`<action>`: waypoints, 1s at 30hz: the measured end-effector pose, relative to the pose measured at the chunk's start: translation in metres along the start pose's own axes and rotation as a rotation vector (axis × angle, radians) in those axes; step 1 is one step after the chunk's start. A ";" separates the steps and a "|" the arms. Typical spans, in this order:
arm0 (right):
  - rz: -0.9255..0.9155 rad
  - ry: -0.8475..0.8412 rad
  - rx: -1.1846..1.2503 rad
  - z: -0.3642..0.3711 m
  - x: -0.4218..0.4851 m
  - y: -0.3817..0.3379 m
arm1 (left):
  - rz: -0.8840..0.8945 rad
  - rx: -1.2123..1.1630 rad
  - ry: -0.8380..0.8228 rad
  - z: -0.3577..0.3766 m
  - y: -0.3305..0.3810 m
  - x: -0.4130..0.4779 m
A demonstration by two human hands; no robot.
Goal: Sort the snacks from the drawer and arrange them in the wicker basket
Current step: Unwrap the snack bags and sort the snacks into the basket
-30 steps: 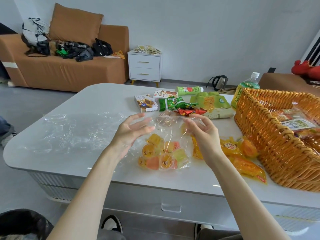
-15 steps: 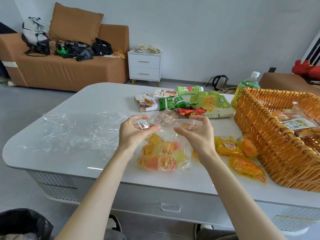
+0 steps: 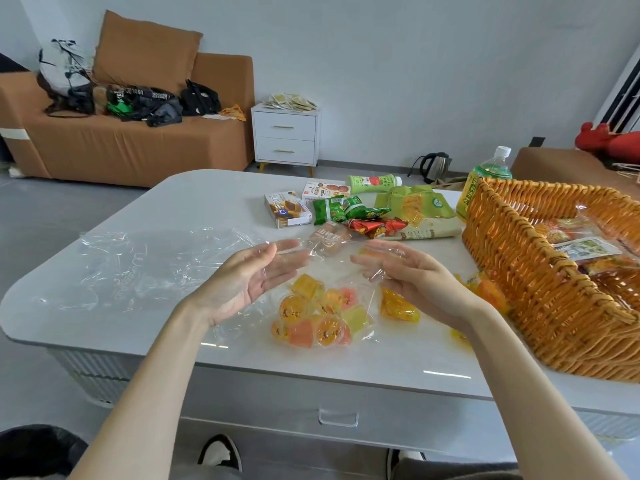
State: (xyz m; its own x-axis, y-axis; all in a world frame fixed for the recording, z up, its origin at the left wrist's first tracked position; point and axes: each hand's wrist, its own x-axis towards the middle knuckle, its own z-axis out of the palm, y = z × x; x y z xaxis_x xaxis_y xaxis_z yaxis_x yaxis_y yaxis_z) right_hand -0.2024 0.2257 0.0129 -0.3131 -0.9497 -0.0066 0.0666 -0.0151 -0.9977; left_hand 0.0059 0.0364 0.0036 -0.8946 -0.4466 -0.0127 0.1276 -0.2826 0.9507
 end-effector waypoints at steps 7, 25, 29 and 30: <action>-0.138 0.451 -1.116 0.044 0.013 -0.018 | 0.146 0.366 0.372 0.028 -0.005 0.009; -0.110 0.101 -0.619 -0.003 0.008 -0.012 | -0.036 0.029 -0.082 -0.001 0.001 0.004; -0.078 0.033 -0.628 -0.011 0.005 -0.013 | -0.057 0.039 -0.138 -0.008 0.001 0.002; -0.076 0.023 -0.677 -0.011 0.004 -0.015 | -0.041 0.083 -0.094 -0.009 0.000 0.003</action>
State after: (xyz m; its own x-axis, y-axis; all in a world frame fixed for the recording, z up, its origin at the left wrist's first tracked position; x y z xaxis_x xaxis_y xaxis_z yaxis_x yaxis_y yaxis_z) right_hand -0.2154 0.2253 0.0267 -0.3139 -0.9468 0.0717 -0.5613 0.1242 -0.8182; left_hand 0.0067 0.0278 0.0009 -0.9351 -0.3533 -0.0268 0.0577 -0.2266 0.9723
